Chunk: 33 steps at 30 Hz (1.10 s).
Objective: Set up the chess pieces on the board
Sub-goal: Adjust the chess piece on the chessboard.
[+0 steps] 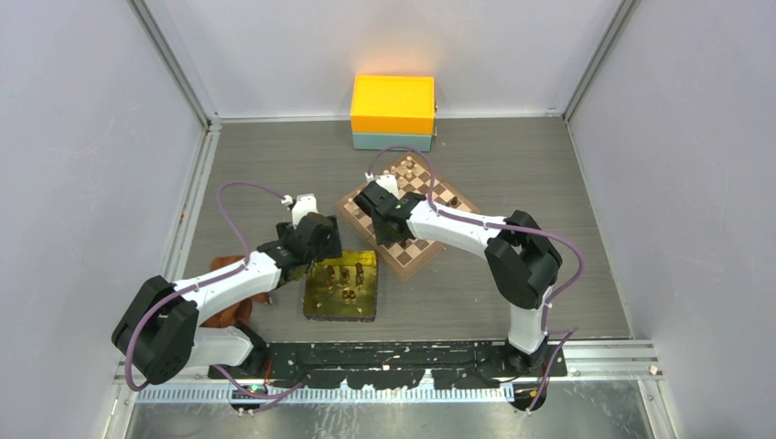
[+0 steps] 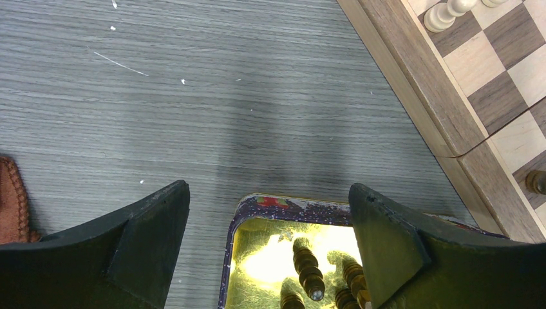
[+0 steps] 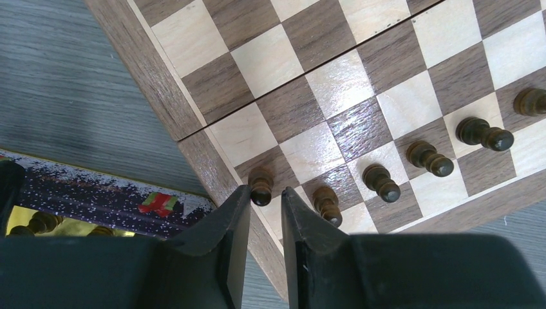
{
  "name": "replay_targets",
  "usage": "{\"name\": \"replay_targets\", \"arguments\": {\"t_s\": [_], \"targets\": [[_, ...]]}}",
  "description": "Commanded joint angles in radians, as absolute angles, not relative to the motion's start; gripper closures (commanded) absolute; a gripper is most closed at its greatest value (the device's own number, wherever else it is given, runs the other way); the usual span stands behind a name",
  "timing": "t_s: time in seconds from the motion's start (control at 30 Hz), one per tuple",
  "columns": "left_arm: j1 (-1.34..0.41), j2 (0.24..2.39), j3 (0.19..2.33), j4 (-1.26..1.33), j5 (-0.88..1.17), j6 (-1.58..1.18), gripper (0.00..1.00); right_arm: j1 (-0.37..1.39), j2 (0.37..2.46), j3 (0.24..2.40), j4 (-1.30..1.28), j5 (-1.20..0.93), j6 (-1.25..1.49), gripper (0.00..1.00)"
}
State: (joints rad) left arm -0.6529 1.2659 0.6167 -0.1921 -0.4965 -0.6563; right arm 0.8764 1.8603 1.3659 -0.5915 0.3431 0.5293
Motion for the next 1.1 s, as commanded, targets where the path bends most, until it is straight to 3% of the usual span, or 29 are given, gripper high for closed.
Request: {"name": "replay_targets", "arguments": {"t_s": [0.0, 0.47, 1.07], "targets": [[-0.657, 1.253, 0.617, -0.157, -0.515, -0.673, 0.06, 0.884, 1.863, 1.399, -0.565, 0.341, 0.532, 0.71], [-0.655, 1.249, 0.614, -0.16, -0.522, -0.675, 0.06, 0.885, 1.83, 1.386, -0.565, 0.35, 0.531, 0.91], [-0.657, 1.247, 0.625, -0.165, -0.525, -0.671, 0.06, 0.905, 1.752, 1.325, -0.589, 0.402, 0.535, 0.93]]}}
